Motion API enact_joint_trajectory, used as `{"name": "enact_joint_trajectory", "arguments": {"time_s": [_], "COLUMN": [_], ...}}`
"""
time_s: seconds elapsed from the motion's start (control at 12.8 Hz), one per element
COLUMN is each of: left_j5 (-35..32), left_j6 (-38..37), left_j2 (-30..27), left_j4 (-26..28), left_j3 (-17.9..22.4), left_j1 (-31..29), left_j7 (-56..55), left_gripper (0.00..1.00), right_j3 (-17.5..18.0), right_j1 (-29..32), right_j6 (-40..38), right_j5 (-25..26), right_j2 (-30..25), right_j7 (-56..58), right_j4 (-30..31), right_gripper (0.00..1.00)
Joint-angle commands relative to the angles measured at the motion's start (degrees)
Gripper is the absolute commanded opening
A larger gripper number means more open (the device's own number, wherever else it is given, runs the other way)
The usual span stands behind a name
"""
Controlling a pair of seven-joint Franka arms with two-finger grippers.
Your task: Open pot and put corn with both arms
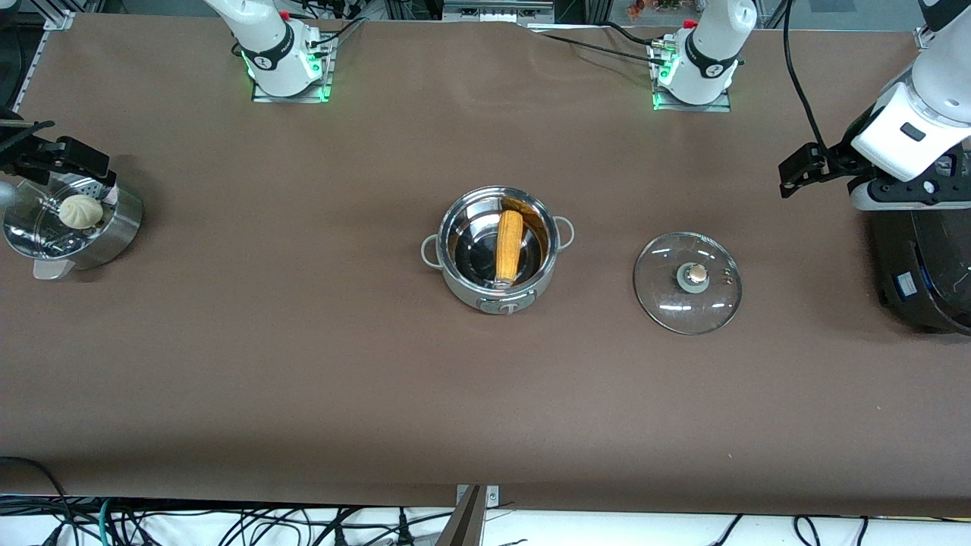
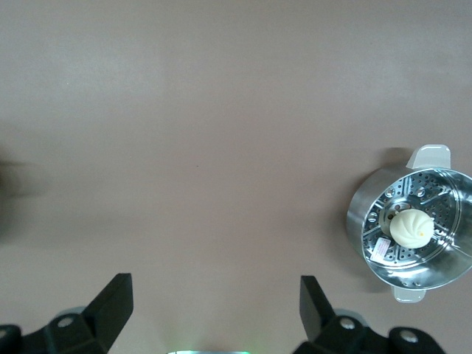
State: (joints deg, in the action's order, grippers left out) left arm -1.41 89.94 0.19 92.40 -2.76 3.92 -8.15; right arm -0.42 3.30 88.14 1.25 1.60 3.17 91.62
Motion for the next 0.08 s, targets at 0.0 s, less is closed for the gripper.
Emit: {"name": "enact_joint_trajectory", "arguments": {"time_s": [0.0], "left_j5": [-1.14], "left_j6": [-1.52], "left_j2": [0.16], "left_j4": [-1.26], "left_j3": [0.12], "left_j1": [0.30], "left_j7": [0.95], "left_gripper": [1.00], "right_j3": [0.33], "right_j1": [0.75], "right_j6": [-1.21], "right_j5": [-0.90], "right_j2": [1.12], "right_j7": [0.61], "right_j4": [-2.14], "right_gripper": [1.00]}}
